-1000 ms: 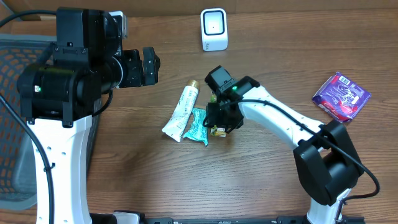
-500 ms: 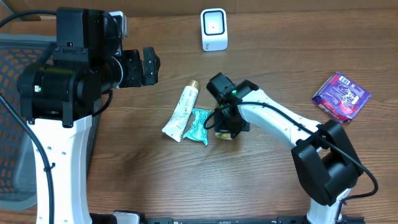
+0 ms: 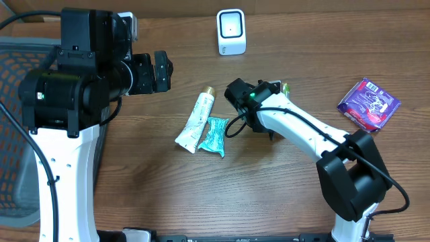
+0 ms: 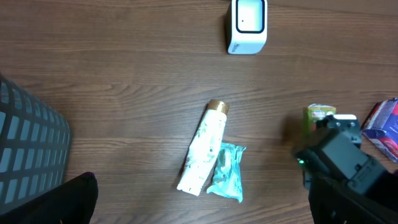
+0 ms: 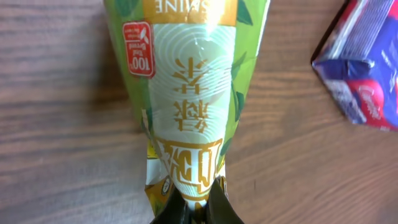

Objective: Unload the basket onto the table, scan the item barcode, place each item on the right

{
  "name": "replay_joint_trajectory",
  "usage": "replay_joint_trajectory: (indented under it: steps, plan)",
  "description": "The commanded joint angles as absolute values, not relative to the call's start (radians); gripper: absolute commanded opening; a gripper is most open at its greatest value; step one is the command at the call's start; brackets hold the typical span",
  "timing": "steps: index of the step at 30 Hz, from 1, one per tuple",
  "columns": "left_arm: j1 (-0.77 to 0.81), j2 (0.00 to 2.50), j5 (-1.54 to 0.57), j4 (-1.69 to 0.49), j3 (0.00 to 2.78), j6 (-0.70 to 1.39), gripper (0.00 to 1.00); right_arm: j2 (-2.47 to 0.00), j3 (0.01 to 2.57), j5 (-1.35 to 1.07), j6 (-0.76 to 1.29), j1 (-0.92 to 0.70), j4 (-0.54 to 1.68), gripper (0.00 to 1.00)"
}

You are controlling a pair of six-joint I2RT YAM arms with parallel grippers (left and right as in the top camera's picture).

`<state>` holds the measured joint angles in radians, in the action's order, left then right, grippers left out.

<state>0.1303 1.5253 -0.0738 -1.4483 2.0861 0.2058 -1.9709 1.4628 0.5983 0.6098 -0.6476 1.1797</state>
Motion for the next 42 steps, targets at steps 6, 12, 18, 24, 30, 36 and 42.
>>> replay_joint_trajectory:
  steps: [6,12,18,24,30,36,42]
  plan:
    - [0.128,1.530,-0.070,-1.447,2.095,0.187,1.00,-2.080,1.453,0.680,0.492,-0.674,1.114,0.04]
    - [0.128,1.530,-0.070,-1.447,2.095,0.187,0.99,-2.088,1.455,0.640,0.491,-0.686,1.110,0.04]
    - [0.128,1.530,-0.070,-1.447,2.095,0.187,1.00,-2.088,1.455,0.541,0.408,-0.720,1.095,0.08]
    - [0.128,1.530,-0.070,-1.447,2.095,0.187,0.99,-2.088,1.455,0.521,0.253,-0.800,1.074,0.23]
    - [0.128,1.530,-0.070,-1.447,2.095,0.187,1.00,-2.088,1.455,0.522,0.174,-0.900,1.067,0.56]
    - [0.128,1.530,-0.070,-1.447,2.095,0.187,1.00,-2.083,1.473,0.522,0.252,-0.929,1.070,0.72]
    - [0.128,1.530,-0.070,-1.447,2.095,0.187,1.00,-1.945,1.583,0.416,0.395,-0.840,1.131,0.72]
